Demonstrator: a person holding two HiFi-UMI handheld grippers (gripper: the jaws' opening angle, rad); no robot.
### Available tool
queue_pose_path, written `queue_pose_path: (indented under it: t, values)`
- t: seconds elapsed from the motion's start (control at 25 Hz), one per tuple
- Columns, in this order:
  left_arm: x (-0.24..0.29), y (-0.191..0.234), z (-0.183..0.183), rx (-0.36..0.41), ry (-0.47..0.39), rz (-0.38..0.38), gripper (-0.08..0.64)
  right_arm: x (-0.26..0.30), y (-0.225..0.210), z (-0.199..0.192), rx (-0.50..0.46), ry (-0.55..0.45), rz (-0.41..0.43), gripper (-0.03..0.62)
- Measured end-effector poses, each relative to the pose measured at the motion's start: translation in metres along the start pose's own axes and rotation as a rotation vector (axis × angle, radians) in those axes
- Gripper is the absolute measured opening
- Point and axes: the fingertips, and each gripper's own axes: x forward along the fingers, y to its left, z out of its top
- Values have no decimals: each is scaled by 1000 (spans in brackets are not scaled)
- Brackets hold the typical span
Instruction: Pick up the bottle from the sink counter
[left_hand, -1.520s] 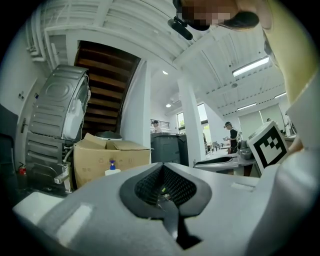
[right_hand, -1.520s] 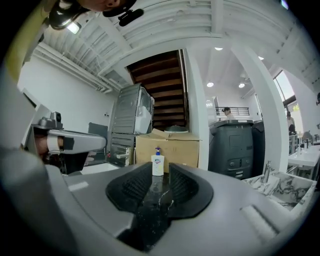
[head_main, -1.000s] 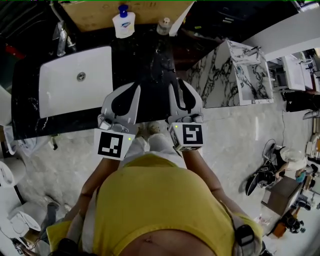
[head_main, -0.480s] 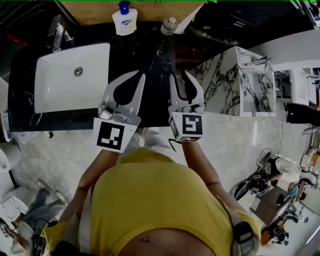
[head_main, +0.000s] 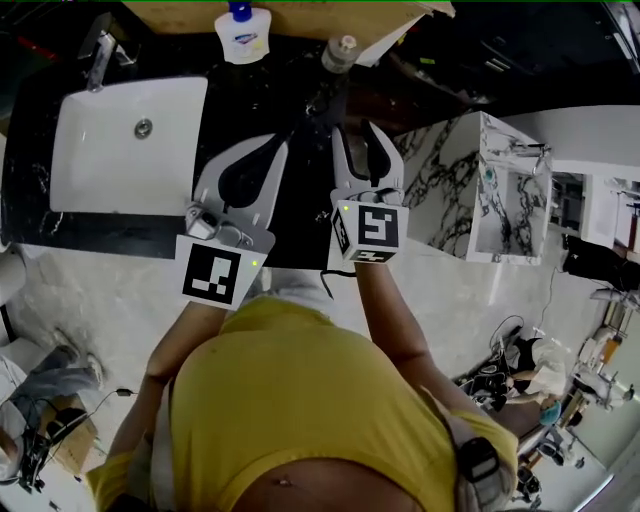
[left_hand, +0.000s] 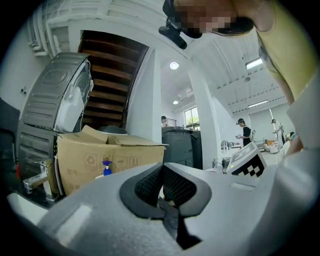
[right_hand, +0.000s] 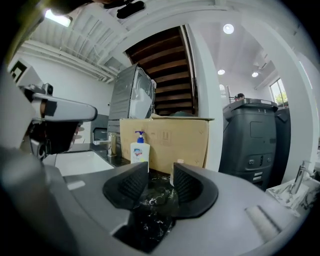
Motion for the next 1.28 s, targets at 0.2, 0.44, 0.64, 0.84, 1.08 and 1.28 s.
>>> queue_pose_path:
  t: [0.2, 0.44, 0.64, 0.84, 1.08, 1.28]
  values:
    - [12, 9, -12, -2, 21, 31, 6, 27, -18, -17, 7, 23, 6, 175]
    - [31, 19, -27, 12, 39, 53, 6, 65, -32, -36, -12, 41, 38, 203]
    - [44, 24, -43, 12, 69, 52, 6, 94, -37, -55, -23, 62, 64, 229]
    - [57, 25, -59, 11, 96, 37, 6, 119, -50, -73, -8, 87, 49, 247]
    - [68, 30, -77, -11, 131, 39, 6, 149, -61, -88, -22, 117, 61, 273]
    - [74, 34, -86, -24, 157, 43, 6, 171, -64, -90, -41, 128, 102, 307]
